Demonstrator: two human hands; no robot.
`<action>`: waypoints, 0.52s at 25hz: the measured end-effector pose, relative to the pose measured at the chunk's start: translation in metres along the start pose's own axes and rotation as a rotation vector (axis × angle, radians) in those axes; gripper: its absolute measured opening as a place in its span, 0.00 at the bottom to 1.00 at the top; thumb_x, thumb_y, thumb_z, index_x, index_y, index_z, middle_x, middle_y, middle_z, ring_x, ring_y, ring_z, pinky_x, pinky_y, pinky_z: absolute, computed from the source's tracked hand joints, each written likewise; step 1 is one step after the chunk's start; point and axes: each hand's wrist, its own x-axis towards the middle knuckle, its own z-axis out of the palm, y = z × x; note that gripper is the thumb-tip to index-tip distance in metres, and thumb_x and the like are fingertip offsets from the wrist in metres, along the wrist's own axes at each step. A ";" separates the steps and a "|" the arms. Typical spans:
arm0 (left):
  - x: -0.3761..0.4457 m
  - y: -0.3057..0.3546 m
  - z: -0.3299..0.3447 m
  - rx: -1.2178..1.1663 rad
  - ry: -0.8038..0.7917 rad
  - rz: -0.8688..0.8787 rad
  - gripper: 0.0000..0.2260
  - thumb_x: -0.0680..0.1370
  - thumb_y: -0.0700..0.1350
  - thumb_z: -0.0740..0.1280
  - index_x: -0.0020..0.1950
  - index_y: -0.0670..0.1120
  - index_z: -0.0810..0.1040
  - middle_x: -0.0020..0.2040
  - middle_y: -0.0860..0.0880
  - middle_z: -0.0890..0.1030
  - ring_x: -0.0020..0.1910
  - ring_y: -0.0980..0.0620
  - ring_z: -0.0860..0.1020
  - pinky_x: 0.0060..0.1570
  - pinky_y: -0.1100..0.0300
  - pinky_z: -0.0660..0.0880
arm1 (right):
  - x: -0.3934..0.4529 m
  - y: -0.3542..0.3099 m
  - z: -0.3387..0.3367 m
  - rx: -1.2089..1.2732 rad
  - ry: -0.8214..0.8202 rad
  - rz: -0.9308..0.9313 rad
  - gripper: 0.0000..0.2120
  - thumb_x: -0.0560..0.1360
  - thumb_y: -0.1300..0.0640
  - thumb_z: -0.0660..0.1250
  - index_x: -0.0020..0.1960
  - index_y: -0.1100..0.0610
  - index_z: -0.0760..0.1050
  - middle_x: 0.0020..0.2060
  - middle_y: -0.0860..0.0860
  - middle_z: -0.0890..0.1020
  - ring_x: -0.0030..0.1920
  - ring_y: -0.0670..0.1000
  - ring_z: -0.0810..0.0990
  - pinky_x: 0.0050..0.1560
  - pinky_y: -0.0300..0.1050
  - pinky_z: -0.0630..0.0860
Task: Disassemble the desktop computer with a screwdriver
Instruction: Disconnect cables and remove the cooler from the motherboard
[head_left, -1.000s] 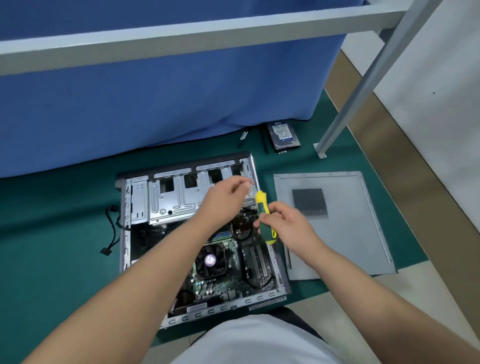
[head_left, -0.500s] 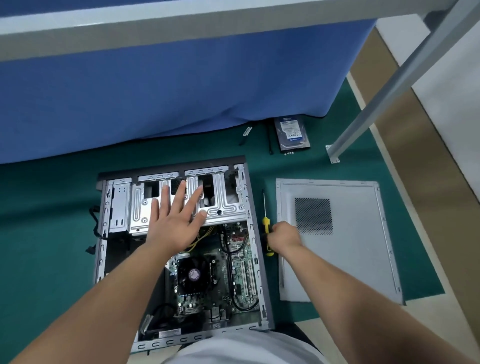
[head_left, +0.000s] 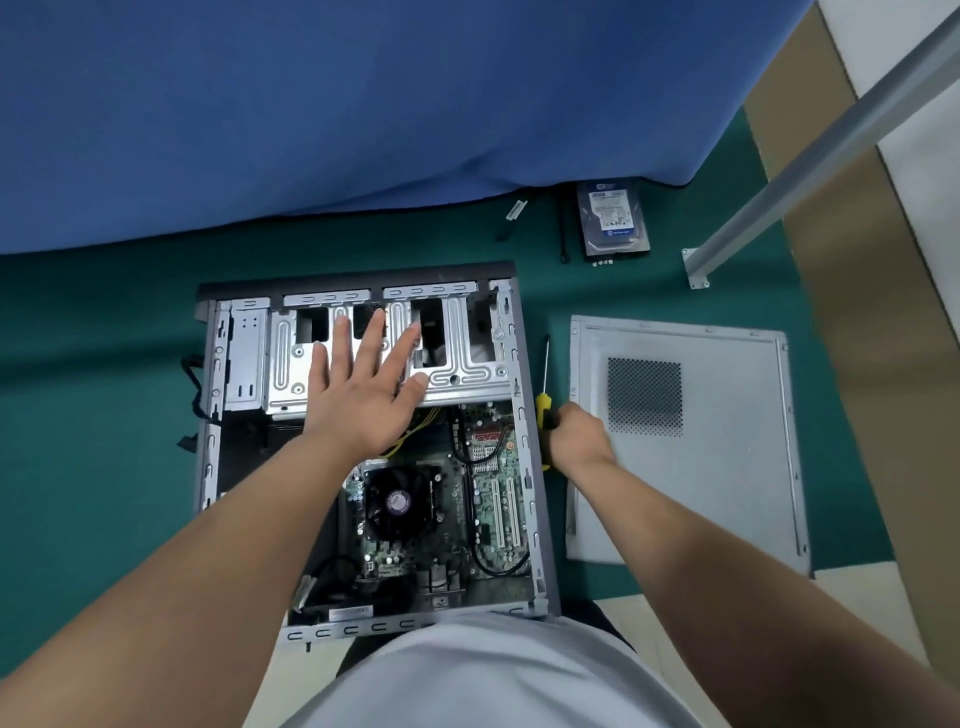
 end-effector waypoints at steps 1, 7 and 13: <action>0.000 0.001 0.000 0.005 -0.005 0.005 0.26 0.79 0.72 0.38 0.75 0.74 0.30 0.79 0.61 0.28 0.75 0.51 0.21 0.76 0.45 0.28 | -0.004 0.001 -0.001 -0.004 -0.009 0.018 0.09 0.78 0.51 0.64 0.53 0.55 0.74 0.44 0.52 0.77 0.43 0.54 0.77 0.42 0.46 0.74; -0.033 -0.017 -0.009 -0.318 0.115 0.273 0.23 0.84 0.60 0.58 0.80 0.63 0.60 0.84 0.57 0.47 0.83 0.50 0.43 0.79 0.44 0.41 | -0.049 -0.021 -0.033 0.311 0.243 -0.090 0.11 0.80 0.51 0.67 0.61 0.53 0.78 0.50 0.45 0.82 0.51 0.45 0.80 0.50 0.38 0.73; -0.103 -0.054 0.028 -0.168 0.276 0.556 0.10 0.79 0.46 0.66 0.60 0.49 0.78 0.59 0.52 0.81 0.65 0.46 0.77 0.67 0.53 0.68 | -0.126 -0.073 -0.007 0.043 0.279 -0.742 0.09 0.80 0.48 0.64 0.58 0.45 0.77 0.49 0.39 0.79 0.49 0.38 0.79 0.50 0.32 0.77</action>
